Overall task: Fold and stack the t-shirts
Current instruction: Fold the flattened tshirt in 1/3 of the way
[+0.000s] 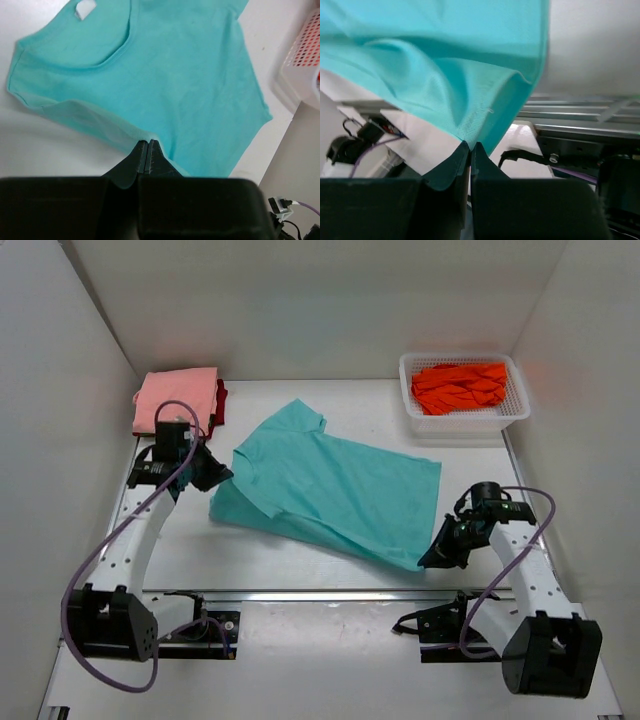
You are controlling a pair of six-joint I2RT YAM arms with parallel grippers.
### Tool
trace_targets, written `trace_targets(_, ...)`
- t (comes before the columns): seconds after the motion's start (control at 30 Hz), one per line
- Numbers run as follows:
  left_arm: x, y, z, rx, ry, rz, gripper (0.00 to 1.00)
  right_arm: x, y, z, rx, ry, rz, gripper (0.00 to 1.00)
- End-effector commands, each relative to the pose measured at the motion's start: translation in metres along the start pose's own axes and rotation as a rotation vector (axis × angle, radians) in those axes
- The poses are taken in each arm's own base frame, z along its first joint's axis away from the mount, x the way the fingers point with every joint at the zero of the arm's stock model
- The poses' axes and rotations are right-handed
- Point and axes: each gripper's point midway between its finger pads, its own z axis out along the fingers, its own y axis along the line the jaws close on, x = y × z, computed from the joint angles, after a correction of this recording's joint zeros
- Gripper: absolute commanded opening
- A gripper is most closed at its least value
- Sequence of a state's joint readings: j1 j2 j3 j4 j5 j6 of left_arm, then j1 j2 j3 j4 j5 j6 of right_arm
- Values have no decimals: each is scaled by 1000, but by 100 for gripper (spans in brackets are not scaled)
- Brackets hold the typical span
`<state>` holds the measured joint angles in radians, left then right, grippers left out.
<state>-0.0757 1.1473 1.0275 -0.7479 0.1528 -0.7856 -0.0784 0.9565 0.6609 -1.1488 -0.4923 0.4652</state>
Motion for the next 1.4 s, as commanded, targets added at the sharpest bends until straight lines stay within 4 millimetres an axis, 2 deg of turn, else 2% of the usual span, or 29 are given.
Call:
trace_targets(0.0,-46,-30,-3,64,-106,30,0,-31,42,-12,-107,-56,-146,0)
trace_targets(0.07,-71,-60,-4,124,-130,39,0,-57,62,-15,-173,-50,-135,0)
trace_targets(0.1,-73,-61,13,113,-79,37,0,-78,83,-27,-226,-95,-184,0)
trace_targets(0.13,-89,-76,21,130,-73,57,0,-89,90,-24,-222,-72,-184,0)
trace_targets(0.17,-109,-103,10,188,-86,79,0,-116,115,-32,-233,-95,-237,0)
trace_targets(0.2,-113,-104,30,159,-31,86,0,-150,143,-49,-249,-159,-310,0)
trace_targets(0.23,-145,-135,28,209,-86,138,0,-166,158,-56,-246,-195,-350,0)
trace_targets(0.3,-216,-208,-38,360,-301,226,0,-231,222,-106,-293,-366,-480,0)
trace_targets(0.33,-232,-217,-30,386,-320,229,0,-246,256,-154,-344,-495,-548,0)
trace_targets(0.37,-258,-238,-78,500,-421,243,0,-266,263,-155,-368,-497,-520,0)
trace_targets(0.4,-277,-238,-88,560,-447,195,0,-284,282,-185,-422,-575,-526,0)
trace_targets(0.43,-282,-249,-113,663,-470,193,0,-280,301,-212,-497,-626,-578,0)
trace_targets(0.47,-281,-238,-121,673,-466,165,0,-285,308,-226,-574,-636,-579,0)
trace_targets(0.5,-283,-229,-108,683,-465,159,0,-282,309,-234,-607,-644,-564,0)
trace_targets(0.53,-278,-239,-149,743,-547,216,0,-287,307,-225,-634,-636,-561,0)
trace_targets(0.57,-271,-236,-156,740,-558,236,0,-279,312,-244,-689,-675,-596,0)
trace_targets(0.67,-255,-227,-173,685,-563,278,0,-268,291,-225,-699,-614,-541,0)
trace_targets(0.77,-229,-213,-161,624,-503,291,0,-261,269,-198,-617,-571,-520,0)
trace_targets(0.83,-193,-205,-140,572,-419,285,0,-247,247,-168,-572,-501,-479,0)
trace_targets(0.87,-189,-200,-137,562,-408,286,0,-248,247,-167,-566,-503,-478,0)
trace_targets(0.93,-153,-172,-97,466,-298,252,0,-237,226,-143,-535,-459,-427,0)
trace_targets(0.97,-143,-164,-105,458,-303,234,0,-234,211,-125,-500,-437,-388,0)
trace_targets(1.0,-124,-135,-76,390,-231,181,0,-228,205,-125,-491,-441,-368,0)
trace_targets(1.03,-93,-120,-65,358,-167,174,0,-214,193,-112,-479,-411,-336,0)
trace_targets(1.07,-81,-108,-71,329,-167,166,0,-207,176,-93,-446,-376,-294,0)
trace_targets(1.13,-35,-70,-51,246,-80,169,0,-183,156,-83,-416,-357,-263,0)
trace_targets(1.17,-24,-68,-60,262,-87,177,0,-173,140,-72,-379,-343,-247,0)
trace_targets(1.23,12,-31,-53,234,-42,130,0,-155,117,-54,-297,-295,-215,0)
trace_targets(1.37,56,6,-42,248,35,32,0,-124,78,-27,-182,-217,-158,0)
